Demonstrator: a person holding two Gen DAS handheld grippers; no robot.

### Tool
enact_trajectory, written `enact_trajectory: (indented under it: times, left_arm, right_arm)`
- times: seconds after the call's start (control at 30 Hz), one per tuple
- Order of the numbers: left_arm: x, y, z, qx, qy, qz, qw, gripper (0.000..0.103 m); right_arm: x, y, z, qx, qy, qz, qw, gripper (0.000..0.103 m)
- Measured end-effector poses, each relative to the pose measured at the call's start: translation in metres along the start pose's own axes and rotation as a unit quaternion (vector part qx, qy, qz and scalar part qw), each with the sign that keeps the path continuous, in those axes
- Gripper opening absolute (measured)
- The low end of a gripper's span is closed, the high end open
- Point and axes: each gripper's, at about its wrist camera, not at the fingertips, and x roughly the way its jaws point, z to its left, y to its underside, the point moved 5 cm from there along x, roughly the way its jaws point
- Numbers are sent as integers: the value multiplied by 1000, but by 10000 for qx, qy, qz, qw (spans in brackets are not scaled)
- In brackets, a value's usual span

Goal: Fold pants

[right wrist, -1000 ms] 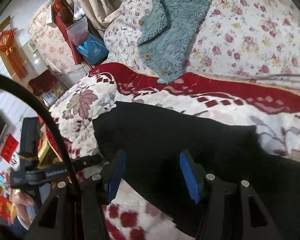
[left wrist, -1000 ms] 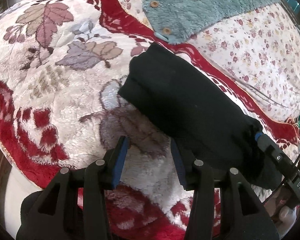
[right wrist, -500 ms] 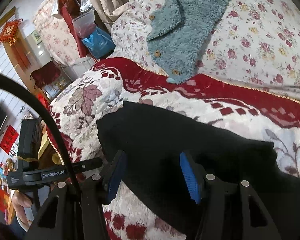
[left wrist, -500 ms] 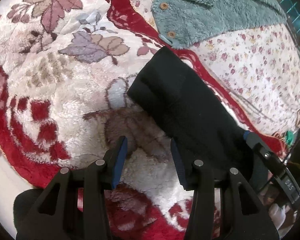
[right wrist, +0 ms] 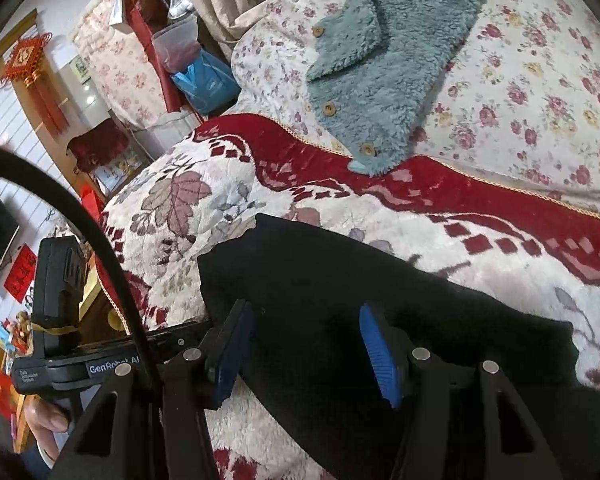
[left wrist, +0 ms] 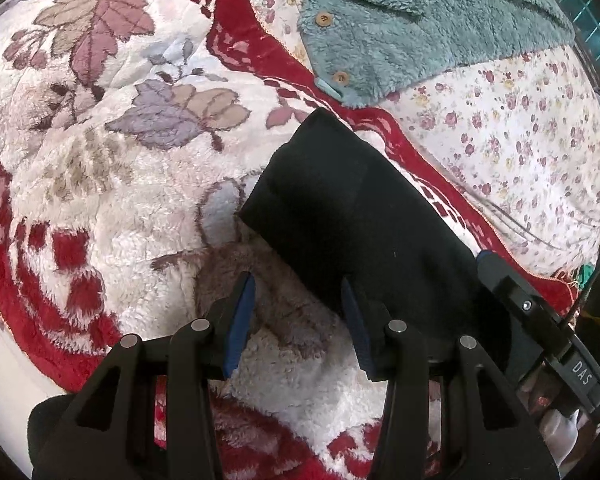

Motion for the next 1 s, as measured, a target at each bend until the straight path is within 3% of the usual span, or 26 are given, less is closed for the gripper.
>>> enact_trajectory:
  times: [0.4, 0.47, 0.67, 1.0]
  left_arm:
    - [6, -4, 5, -112, 234, 39, 9997, 50]
    - [7, -5, 5, -166, 309, 58, 9994, 50]
    - [9, -10, 3, -308, 562, 26, 9979, 50]
    - [-1, -15, 5, -609, 1328, -242, 9890, 50]
  right_arm:
    - [21, -19, 12, -557, -28, 14, 9984, 55]
    - [30, -22, 14, -710, -26, 144, 9974, 62]
    - [56, -41, 19, -1044, -25, 434, 9936, 63]
    - [98, -80, 22, -1344, -242, 961, 9860, 63]
